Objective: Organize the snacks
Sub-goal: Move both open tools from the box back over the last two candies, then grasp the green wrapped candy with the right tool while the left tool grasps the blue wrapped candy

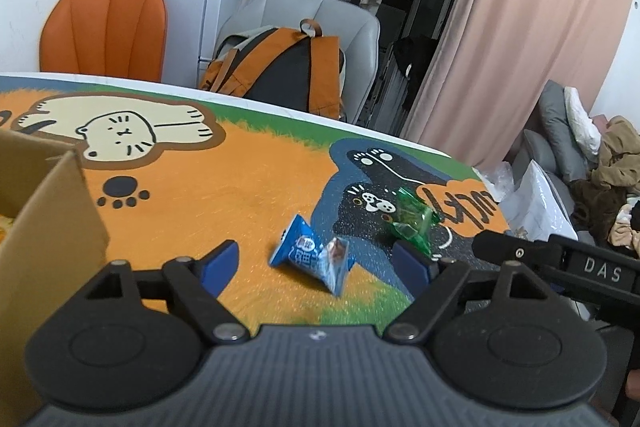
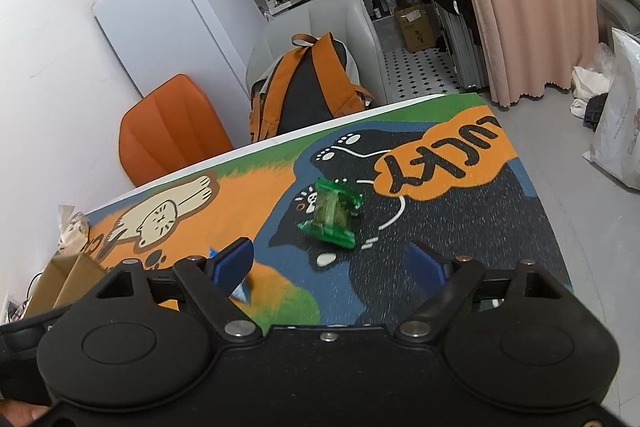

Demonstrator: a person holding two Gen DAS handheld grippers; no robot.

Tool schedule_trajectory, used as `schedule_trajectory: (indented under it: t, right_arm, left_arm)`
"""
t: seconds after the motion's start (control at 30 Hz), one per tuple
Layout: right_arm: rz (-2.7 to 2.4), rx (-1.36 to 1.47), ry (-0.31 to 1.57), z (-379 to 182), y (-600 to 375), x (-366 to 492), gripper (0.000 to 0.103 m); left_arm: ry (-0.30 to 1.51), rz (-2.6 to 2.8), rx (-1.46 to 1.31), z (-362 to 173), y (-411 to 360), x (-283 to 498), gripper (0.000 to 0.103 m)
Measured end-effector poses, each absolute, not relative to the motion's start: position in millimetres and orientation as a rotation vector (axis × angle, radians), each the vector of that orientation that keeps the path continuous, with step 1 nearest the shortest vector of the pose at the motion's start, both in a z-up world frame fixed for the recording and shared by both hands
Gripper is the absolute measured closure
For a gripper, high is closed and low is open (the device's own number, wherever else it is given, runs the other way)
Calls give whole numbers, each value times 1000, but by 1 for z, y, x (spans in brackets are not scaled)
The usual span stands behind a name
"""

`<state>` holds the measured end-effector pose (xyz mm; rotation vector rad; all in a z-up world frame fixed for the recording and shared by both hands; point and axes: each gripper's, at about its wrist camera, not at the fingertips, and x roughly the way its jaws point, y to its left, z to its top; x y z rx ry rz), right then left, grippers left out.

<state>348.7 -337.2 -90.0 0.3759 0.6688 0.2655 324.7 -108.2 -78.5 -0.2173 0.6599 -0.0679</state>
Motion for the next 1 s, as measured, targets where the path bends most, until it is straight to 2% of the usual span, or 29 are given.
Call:
schedule_trajectory:
  t: [0.4, 0.47, 0.53, 0.6, 0.63, 0.8, 0.83, 0.87, 0.9, 0.97, 1.0]
  right_arm:
    - [264, 398, 723, -102, -325, 402, 26]
    - [263, 401, 732, -105, -324, 407, 27]
    - [258, 398, 737, -107, -322, 411, 27]
    - [252, 398, 747, -111, -321, 417, 28]
    - [250, 399, 752, -112, -320, 419, 28]
    - [239, 378, 767, -119, -311, 429, 28]
    - [232, 369, 771, -120, -309, 431, 33]
    - [226, 364, 779, -122, -308, 434, 43]
    - [226, 366, 789, -123, -308, 435, 47]
    - [217, 360, 787, -125, -309, 436, 68]
    - [222, 374, 793, -125, -311, 436, 69]
  left_arm:
    - [726, -39, -208, -107, -116, 369, 20]
    - [734, -30, -210, -112, -116, 373, 24]
    - [744, -18, -213, -117, -115, 376, 36]
    - [748, -17, -219, -120, -114, 378, 42]
    - [739, -14, -214, -120, -114, 378, 49]
    - [735, -10, -217, -119, -113, 378, 61]
    - [736, -12, -222, -118, -112, 376, 63]
    - [737, -14, -229, -117, -111, 375, 65]
    - [736, -15, -231, -116, -110, 373, 67]
    - [734, -15, -230, -114, -108, 368, 68]
    - [732, -15, -236, -112, -106, 365, 68]
